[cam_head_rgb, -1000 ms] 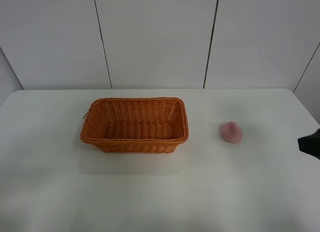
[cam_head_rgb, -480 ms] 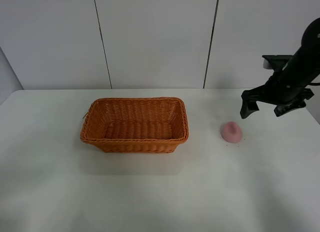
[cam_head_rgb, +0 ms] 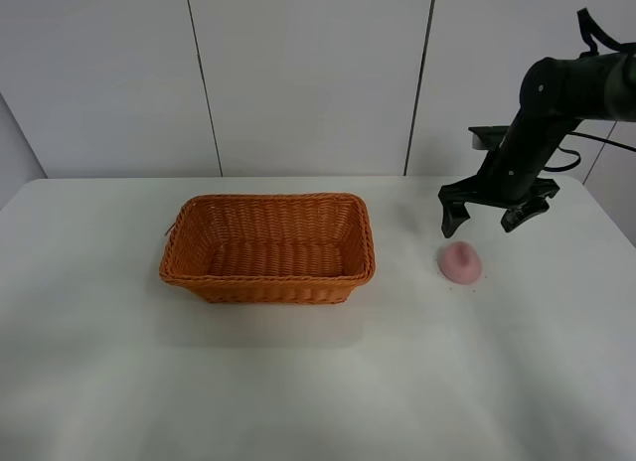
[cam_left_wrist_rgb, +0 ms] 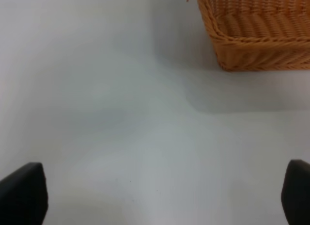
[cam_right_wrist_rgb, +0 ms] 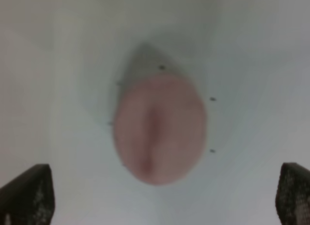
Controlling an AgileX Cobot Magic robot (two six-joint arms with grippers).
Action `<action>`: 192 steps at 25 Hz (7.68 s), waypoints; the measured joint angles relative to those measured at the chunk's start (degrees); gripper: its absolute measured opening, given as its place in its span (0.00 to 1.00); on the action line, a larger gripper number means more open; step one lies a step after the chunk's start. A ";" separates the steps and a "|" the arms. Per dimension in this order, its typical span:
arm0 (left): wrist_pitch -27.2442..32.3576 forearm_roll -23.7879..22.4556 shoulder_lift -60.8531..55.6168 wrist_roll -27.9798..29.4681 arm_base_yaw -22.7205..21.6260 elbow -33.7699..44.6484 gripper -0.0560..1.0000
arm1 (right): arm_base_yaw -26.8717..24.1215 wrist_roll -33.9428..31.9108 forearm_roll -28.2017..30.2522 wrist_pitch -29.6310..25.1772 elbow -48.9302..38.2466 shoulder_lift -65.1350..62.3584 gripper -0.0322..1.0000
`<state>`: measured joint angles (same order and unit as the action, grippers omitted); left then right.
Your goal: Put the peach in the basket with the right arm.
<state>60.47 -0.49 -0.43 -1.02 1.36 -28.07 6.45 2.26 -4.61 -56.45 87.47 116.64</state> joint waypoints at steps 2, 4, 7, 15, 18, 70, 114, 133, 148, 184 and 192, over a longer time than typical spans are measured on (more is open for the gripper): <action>0.00 0.00 0.00 0.00 0.00 0.00 0.99 | 0.31 -0.60 0.02 0.71 0.07 0.57 0.71; 0.00 0.00 0.00 0.00 0.00 0.00 0.99 | 0.31 -1.12 0.58 1.37 0.07 1.32 0.71; 0.00 0.00 0.00 0.00 0.00 0.00 0.99 | 0.25 -1.91 0.99 2.53 0.07 2.75 0.71; 0.00 0.00 0.00 0.00 0.00 0.00 0.99 | 0.25 -3.13 1.05 3.81 0.07 8.67 0.71; 0.00 0.00 0.00 0.00 0.00 0.00 0.99 | 0.25 -3.33 1.05 3.87 0.07 10.10 0.71; 0.00 0.00 0.00 0.00 0.00 0.00 0.99 | 30.64 -6.15 4.26 -12.78 29.37 3.23 0.03; 0.00 0.00 0.00 0.00 0.00 0.00 0.99 | 31.85 -6.51 5.25 -13.34 56.42 21.22 0.70; 0.00 0.00 0.00 0.00 0.00 0.00 0.99 | -1.13 -6.17 5.72 -13.34 56.42 21.22 0.71; 0.00 0.00 0.00 0.00 0.00 0.00 0.99 | -6.04 -4.62 3.83 -13.29 53.92 19.66 0.71; 0.00 0.00 0.00 0.00 0.00 0.00 0.99 | -6.04 1.00 3.17 -3.43 -58.74 -93.11 0.71; 0.00 0.00 0.00 0.00 0.00 0.00 0.99 | -6.04 0.94 2.78 -2.54 -59.24 -110.25 0.71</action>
<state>60.47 -0.49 -0.43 -1.02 1.36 -28.07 0.41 3.20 -1.82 -58.99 28.24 6.39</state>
